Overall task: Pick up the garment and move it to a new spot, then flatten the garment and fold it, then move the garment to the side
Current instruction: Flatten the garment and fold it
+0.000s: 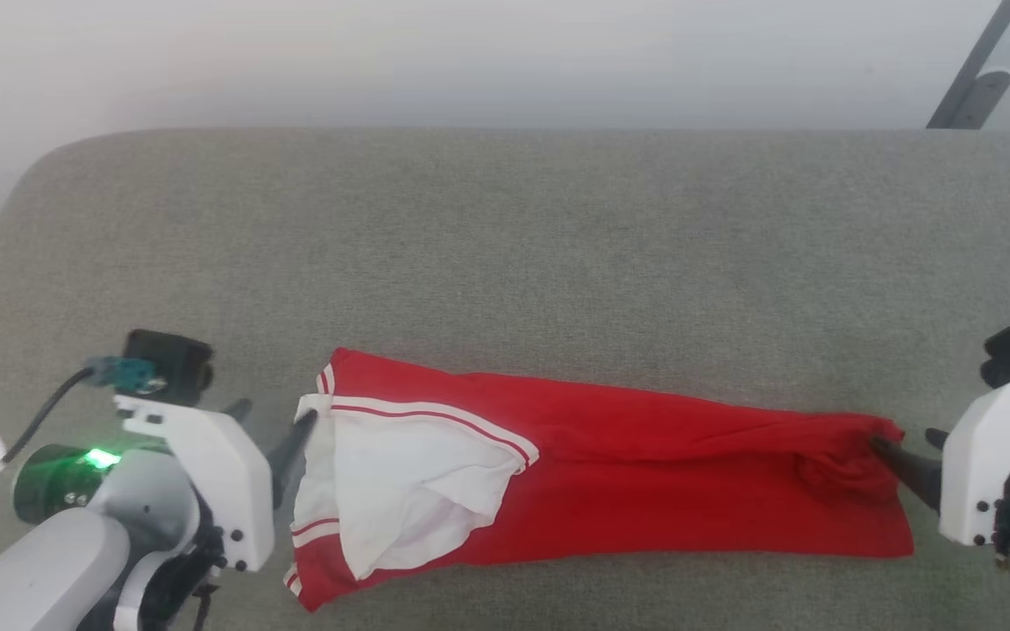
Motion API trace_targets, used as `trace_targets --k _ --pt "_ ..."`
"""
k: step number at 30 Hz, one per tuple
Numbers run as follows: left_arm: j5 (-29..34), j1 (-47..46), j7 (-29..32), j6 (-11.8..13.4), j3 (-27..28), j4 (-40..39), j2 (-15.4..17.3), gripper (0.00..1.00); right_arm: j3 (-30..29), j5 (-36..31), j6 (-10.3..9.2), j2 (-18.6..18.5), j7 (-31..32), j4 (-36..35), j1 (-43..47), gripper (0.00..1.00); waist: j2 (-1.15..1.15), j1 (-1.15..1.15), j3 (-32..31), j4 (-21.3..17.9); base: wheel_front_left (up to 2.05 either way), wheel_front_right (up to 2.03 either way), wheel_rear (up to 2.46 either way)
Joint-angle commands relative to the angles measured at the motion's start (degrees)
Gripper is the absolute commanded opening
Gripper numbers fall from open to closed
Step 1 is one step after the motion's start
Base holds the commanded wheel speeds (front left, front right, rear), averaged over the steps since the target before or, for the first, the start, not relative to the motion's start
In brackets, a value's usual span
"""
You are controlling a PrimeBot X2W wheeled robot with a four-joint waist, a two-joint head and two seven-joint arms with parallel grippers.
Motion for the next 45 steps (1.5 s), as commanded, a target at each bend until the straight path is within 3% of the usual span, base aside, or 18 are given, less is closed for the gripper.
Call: trace_targets --k 1,11,17,25,30,31,32,33,45 --pt "0.5 1.6 -2.8 -0.6 1.0 0.7 0.0 1.0 -1.0 0.1 0.03 0.4 0.4 -0.7 0.6 1.0 0.0 0.0 -0.3 0.3 0.0 0.0 0.0" --pt "1.3 9.0 -25.8 -1.6 9.7 6.9 -2.3 1.0 -5.9 -1.0 0.03 1.1 2.8 1.3 2.8 1.0 0.0 0.0 -0.3 1.7 0.0 0.0 0.0" --pt "1.1 12.6 -36.2 -4.0 13.3 11.3 -4.0 1.0 -6.9 -1.0 0.02 2.0 2.0 5.1 2.7 1.0 0.0 0.0 0.6 2.9 0.0 0.0 0.0" --pt "2.6 15.7 -39.6 -7.7 19.2 16.4 -7.6 1.0 -4.4 -0.3 0.03 2.1 0.2 11.4 0.0 1.0 0.0 0.0 1.7 4.2 0.0 0.0 0.0" --pt "7.7 17.6 -39.7 -11.6 27.1 18.3 -12.7 1.0 -0.4 1.6 0.03 2.9 -0.9 16.5 -2.2 1.0 0.0 0.0 2.5 5.2 0.0 0.0 0.0" --pt "9.0 17.9 -39.7 -12.6 28.9 18.6 -13.7 1.0 0.4 2.2 0.03 2.9 -1.0 17.5 -2.7 0.7 0.0 0.0 2.6 5.4 0.0 0.0 0.0" --pt "9.9 18.1 -39.7 -13.6 30.5 19.1 -15.0 1.0 1.3 2.9 0.04 2.9 -1.1 18.1 -3.1 0.17 0.0 0.0 2.7 5.5 0.0 0.0 0.0" --pt "10.7 18.4 -39.7 -14.6 31.9 19.6 -16.1 1.0 2.2 3.7 0.13 3.0 -1.3 18.4 -3.5 0.0 0.0 0.0 2.8 5.7 0.0 0.0 0.0" --pt "21.6 19.3 -39.7 -25.0 45.2 24.2 -26.0 1.0 4.9 8.7 -0.01 -2.8 -5.0 20.2 -7.2 0.0 0.0 0.0 3.1 5.3 0.0 0.0 0.0"
